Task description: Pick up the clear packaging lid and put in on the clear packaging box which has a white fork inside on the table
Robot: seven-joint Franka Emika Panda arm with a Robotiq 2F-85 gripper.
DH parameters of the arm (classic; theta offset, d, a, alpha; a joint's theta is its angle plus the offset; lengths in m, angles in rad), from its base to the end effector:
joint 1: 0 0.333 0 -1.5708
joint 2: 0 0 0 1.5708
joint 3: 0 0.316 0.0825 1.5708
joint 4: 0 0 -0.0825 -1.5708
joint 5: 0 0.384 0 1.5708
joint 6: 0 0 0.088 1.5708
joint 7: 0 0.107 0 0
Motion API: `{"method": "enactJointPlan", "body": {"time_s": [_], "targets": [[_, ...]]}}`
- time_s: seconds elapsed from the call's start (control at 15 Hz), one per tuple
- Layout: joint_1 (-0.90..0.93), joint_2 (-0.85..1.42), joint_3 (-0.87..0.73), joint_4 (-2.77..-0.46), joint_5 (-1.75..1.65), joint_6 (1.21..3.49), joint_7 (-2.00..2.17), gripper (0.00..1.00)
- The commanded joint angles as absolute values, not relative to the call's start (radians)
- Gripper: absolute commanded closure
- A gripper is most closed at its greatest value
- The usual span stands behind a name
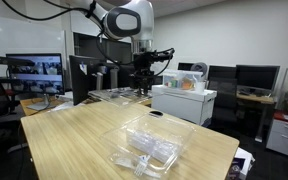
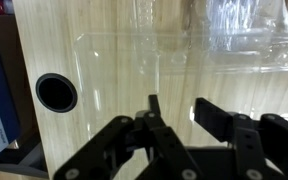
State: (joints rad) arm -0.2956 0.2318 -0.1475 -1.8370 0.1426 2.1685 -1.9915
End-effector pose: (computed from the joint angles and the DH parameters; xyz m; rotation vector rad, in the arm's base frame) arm 0.5718 -0.2595 0.4146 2.2675 2.0699 0.1822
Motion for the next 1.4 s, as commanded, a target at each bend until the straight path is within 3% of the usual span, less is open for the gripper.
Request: {"method": "enactJointPlan", "body": {"time_s": [0.0, 0.07, 1.33], "targets": [[-0.296, 0.233, -0.148, -1.834, 0.142, 2.165, -1.991, 0.59], [-0.295, 0.23, -0.146, -1.841, 0.143, 2.187, -1.999, 0.84], [-0.47, 0.335, -0.205, -1.732, 0.206, 2.192, -2.242, 0.84]]}}
